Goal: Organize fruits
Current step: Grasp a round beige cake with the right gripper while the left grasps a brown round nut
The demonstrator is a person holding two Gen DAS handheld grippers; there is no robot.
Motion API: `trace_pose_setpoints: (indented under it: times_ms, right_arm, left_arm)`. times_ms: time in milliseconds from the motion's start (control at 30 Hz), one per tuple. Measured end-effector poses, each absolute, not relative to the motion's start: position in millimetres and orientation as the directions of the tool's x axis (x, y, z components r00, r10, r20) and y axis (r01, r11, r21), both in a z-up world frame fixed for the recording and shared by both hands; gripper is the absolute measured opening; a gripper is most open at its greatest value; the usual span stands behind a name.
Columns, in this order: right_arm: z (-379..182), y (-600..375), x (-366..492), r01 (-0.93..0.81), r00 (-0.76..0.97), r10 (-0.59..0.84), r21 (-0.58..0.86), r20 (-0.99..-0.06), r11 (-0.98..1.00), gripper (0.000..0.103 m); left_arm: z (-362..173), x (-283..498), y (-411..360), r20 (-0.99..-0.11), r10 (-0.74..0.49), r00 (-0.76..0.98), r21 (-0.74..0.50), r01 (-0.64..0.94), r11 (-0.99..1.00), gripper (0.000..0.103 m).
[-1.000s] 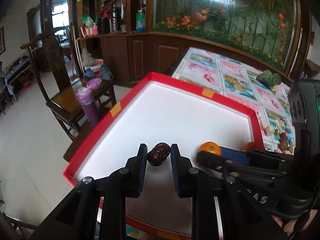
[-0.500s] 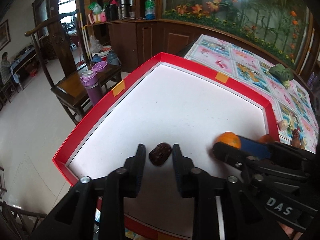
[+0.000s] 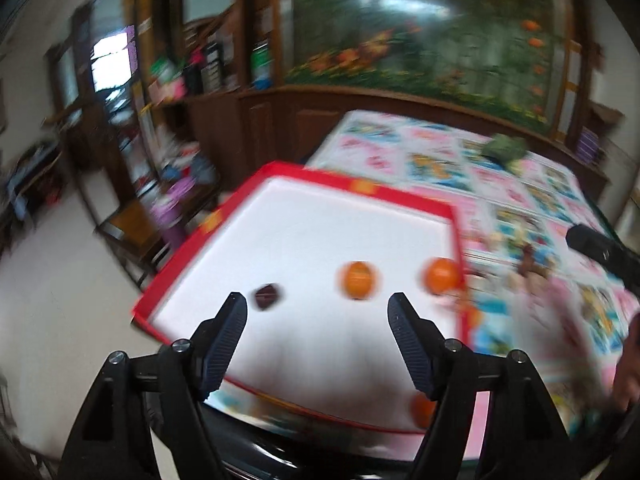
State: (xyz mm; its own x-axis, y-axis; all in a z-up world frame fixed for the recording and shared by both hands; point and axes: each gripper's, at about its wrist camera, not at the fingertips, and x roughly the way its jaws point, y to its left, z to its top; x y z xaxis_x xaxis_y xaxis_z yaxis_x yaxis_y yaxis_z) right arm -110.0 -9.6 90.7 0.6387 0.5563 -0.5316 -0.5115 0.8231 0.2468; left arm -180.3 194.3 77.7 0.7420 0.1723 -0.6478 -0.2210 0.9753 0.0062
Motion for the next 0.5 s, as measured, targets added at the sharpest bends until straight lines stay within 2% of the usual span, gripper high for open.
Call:
trace_pose_setpoints:
  times_ms: [233, 367, 500]
  right_arm:
    - [77, -129, -128, -0.325, 0.716, 0.403, 0.239, -0.570, 0.915, 0.064]
    - [62, -165, -137, -0.277, 0.704, 0.379, 0.260, -0.601, 0.925, 0.064]
    - [48, -174, -141, -0.281, 0.680, 0.374, 0.247, -0.630, 0.927, 0.064]
  left_arm:
    - [83, -191, 110, -0.628, -0.014, 0.778, 0.065, 0.071, 0.995, 0.073]
    - [72, -195, 77, -0.657, -0.051, 0.752, 0.115, 0.166, 0.979, 0.073]
    - [61, -197, 60, -0.685, -0.099, 0.721, 0.111, 0.238, 0.965, 0.073]
